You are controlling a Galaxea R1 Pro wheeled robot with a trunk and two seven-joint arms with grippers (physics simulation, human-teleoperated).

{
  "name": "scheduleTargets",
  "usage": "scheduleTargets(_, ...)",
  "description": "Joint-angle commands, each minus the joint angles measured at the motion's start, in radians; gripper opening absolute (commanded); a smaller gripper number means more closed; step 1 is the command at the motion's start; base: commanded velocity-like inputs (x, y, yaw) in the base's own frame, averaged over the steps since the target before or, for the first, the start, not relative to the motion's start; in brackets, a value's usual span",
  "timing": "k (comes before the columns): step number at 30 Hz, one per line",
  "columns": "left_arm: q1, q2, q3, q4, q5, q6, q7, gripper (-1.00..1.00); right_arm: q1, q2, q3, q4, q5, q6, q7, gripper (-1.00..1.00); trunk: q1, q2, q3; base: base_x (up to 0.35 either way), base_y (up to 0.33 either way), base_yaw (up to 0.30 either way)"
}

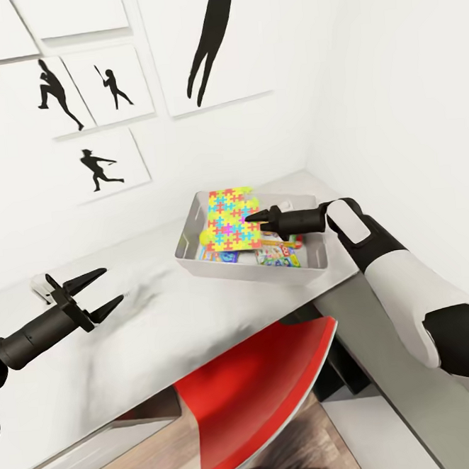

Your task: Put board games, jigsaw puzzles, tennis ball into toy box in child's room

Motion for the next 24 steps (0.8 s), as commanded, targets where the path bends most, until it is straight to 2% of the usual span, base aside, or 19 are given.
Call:
scheduleTargets(1, -0.001, 0.0, 0.001, 0.0, 0.01, 0.003, 0.01, 1.0, -0.001, -0.001, 0.003, 0.0, 0.007, 0.0, 0.011, -1.0, 0.001, -0.002, -0.001, 0.0, 0.0, 0.156)
scheduleTargets(16, -0.002, -0.004, -0.002, -0.003, 0.011, 0.003, 0.009, 1.0, 0.0, -0.018, -0.006, -0.006, 0.006, 0.0, 0.01, -1.0, 0.001, -0.002, -0.001, 0.0, 0.0, 0.043)
scheduleTargets(24, -0.002, -0.004, -0.001, -0.002, 0.011, 0.003, 0.009, 1.0, 0.002, -0.042, -0.009, -0.002, 0.006, 0.0, -0.019, -1.0, 0.001, -0.002, -0.001, 0.0, 0.022, 0.004)
